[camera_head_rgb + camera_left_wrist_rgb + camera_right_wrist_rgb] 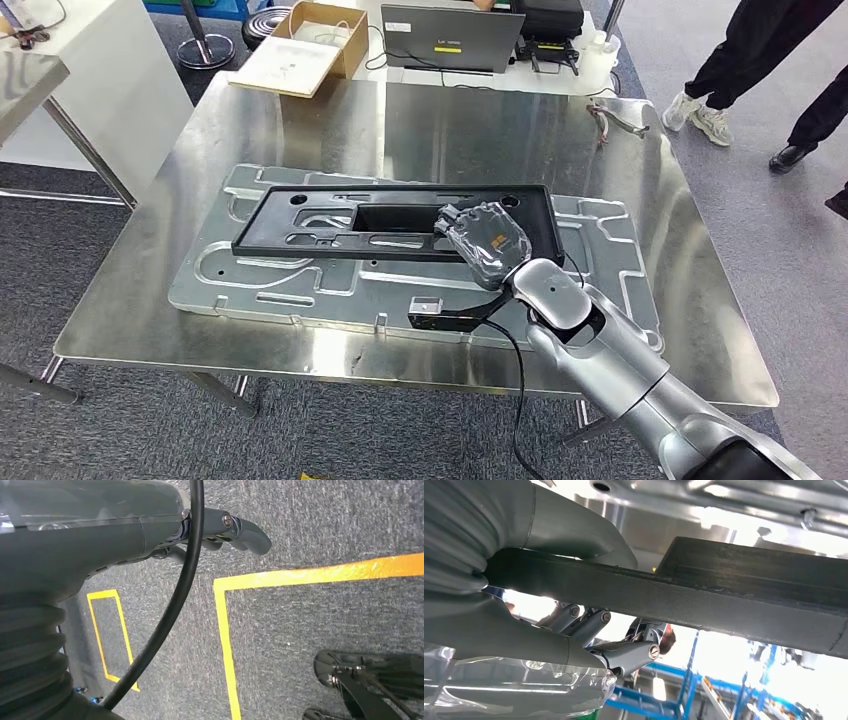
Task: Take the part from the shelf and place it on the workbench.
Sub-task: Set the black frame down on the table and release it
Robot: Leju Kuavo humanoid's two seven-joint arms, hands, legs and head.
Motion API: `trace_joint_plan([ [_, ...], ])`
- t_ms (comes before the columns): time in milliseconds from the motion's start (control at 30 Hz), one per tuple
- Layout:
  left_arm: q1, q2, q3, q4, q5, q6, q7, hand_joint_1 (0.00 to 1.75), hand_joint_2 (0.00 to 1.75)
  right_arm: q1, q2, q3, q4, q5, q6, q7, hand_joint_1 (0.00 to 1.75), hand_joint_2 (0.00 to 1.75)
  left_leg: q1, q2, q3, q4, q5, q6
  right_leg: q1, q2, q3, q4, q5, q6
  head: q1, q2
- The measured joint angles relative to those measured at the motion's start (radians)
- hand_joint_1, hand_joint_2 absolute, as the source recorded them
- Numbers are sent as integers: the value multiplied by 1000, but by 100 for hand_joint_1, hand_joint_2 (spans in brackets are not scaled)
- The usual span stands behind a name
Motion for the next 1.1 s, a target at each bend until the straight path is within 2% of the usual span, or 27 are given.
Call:
trace_joint_plan([
  [100,-1,0,-8,0,5,0,-2,0,175,11,4,-11,37,-12,1,2,169,175,-1,0,2,0,-1,2,0,-1,2,-2,0,4,0,0],
  [233,-1,0,-11,0,12,1,-14,0,175,33,7,-32,98,-24,-3,1,169,175,-4,0,3,0,-1,3,-4,-1,3,-3,2,28,0,0],
  [300,-1,1,-12,0,17,1,-20,0,175,43,8,-45,125,-27,-4,0,169,175,-4,0,3,0,0,4,-4,-1,3,-3,3,34,0,0],
  [667,-1,2,-15,0,25,0,-27,0,175,65,15,-77,193,-35,-9,-10,169,175,-4,1,7,-4,2,1,-3,-1,2,0,2,36,0,0],
  [800,-1,2,-17,0,35,-3,-33,0,175,66,16,-78,205,-36,-8,-10,0,0,-4,1,8,-4,1,1,-3,-1,2,1,1,35,0,0],
  [867,-1,2,-17,0,43,-7,-34,0,175,67,16,-81,214,-36,-8,-9,0,0,-4,1,8,-4,1,1,-3,-1,2,1,1,35,0,0],
  [1000,-1,3,-17,0,55,-15,-28,0,0,67,18,-88,231,-38,-8,-11,0,0,-4,1,8,-4,1,1,-3,-1,2,1,1,35,0,0],
  [1100,-1,3,-17,0,58,-16,-21,0,0,67,22,-92,240,-39,-8,-15,0,0,-4,2,8,-4,1,1,-3,-1,2,1,1,35,0,0],
])
